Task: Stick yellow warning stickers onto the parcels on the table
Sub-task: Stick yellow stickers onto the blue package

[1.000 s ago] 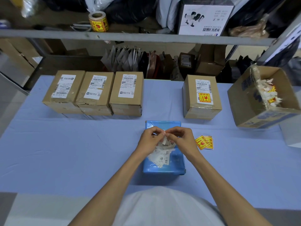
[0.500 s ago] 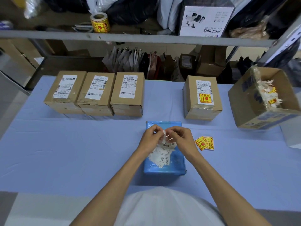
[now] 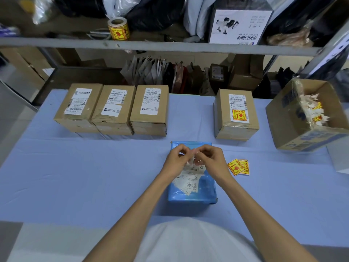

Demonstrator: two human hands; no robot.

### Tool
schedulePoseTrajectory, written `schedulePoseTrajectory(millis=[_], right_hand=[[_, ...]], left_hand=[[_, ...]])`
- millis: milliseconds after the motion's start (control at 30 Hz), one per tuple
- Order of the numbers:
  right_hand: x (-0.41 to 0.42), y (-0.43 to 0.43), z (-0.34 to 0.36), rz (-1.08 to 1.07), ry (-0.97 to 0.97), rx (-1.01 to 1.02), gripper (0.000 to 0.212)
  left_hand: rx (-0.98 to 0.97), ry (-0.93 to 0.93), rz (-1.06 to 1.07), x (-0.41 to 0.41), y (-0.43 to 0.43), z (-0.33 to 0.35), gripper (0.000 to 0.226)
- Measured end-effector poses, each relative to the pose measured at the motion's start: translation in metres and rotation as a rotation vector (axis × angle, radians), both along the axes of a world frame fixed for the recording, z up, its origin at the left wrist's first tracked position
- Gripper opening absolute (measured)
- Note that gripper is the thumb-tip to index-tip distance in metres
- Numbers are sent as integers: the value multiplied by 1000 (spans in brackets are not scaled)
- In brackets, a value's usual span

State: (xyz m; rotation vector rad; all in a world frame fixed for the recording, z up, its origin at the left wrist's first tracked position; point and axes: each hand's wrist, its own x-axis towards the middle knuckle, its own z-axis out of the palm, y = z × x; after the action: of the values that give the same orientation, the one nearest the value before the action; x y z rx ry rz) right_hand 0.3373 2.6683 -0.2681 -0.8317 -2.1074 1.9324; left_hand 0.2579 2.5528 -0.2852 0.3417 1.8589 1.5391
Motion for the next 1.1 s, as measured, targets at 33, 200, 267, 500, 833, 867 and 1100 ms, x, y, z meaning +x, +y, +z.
schedulePoseTrajectory(millis=[33, 200, 267, 500, 833, 867, 1100], right_hand=[[0, 1, 1, 4, 1, -7, 11], [1, 5, 0, -82, 2, -98, 11], [2, 5, 0, -70, -1, -111, 11], [-1, 0, 3, -77, -6, -132, 11], [1, 12, 2, -301, -84, -103, 9], [1, 12, 2, -306, -88, -101, 9], [-1, 11, 2, -320, -106, -92, 9]], left_hand=[[-6, 0, 5, -1, 0, -1, 24], [-49, -44, 134, -3, -2, -4, 22], [-55, -74, 140, -2, -1, -3, 16], [-39, 10, 106, -2, 0, -1, 20], [43, -194, 288, -9, -10, 4, 15], [14, -163, 270, -10, -8, 6, 18], [-173, -42, 245, -14, -1, 4, 32]])
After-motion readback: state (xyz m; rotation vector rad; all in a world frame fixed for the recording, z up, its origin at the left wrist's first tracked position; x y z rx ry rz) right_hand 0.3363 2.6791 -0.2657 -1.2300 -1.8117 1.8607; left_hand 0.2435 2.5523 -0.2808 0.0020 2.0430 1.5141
